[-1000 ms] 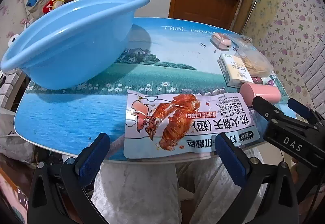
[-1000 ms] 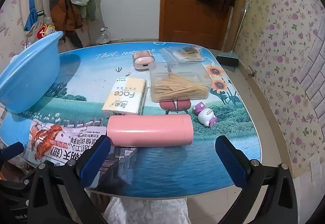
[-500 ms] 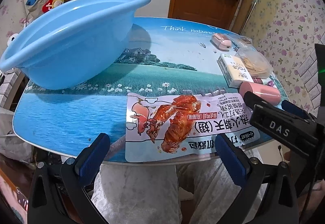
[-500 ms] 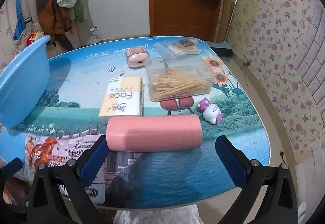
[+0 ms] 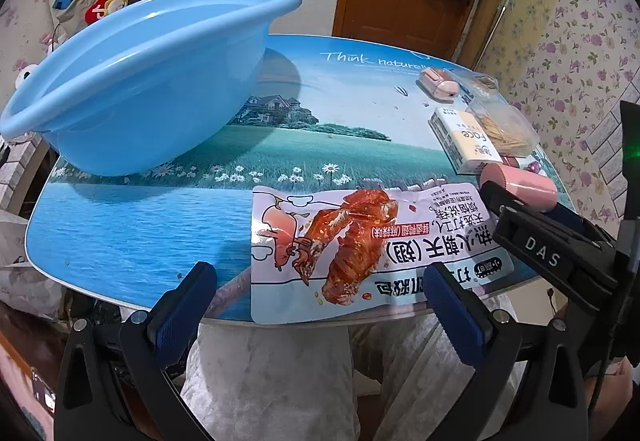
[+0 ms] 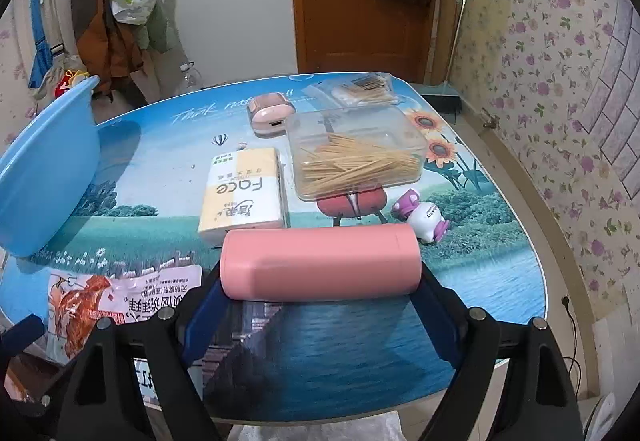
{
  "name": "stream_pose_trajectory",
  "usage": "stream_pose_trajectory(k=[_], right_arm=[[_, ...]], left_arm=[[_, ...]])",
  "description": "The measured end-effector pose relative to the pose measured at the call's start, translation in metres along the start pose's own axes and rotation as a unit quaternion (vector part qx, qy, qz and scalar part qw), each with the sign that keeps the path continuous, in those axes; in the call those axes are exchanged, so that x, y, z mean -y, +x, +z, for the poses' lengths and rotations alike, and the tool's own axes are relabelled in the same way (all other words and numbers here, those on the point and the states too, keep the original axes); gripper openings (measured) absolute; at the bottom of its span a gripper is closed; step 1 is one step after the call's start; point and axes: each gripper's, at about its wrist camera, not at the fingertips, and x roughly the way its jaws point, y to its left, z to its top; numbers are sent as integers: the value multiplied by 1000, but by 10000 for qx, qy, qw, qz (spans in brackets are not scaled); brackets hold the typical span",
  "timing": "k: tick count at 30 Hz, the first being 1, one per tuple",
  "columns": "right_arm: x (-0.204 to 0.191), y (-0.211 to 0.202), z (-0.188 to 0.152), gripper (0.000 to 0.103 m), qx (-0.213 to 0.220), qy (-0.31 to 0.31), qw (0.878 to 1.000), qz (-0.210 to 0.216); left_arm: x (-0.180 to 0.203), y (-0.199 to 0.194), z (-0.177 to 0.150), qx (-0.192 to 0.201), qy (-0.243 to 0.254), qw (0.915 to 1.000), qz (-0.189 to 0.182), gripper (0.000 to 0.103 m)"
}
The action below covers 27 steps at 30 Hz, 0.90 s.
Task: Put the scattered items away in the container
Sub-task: 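Grasp the pink cylindrical bottle with the right gripper and lift it, then grasp the white Face tissue box with the left gripper while the right gripper holds the pink bottle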
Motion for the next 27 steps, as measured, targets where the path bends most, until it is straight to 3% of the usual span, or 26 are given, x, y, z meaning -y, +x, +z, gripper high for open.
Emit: stream_pose_trajectory(k=[18, 27], right_arm=[[26, -22, -2, 88, 230, 133, 9996, -9], [55, -34, -4, 88, 389, 279, 9987, -187]], left_arm=[[16, -5, 2, 125, 200, 9997, 67, 103], [55, -2, 36, 319, 403, 9986, -150, 103]])
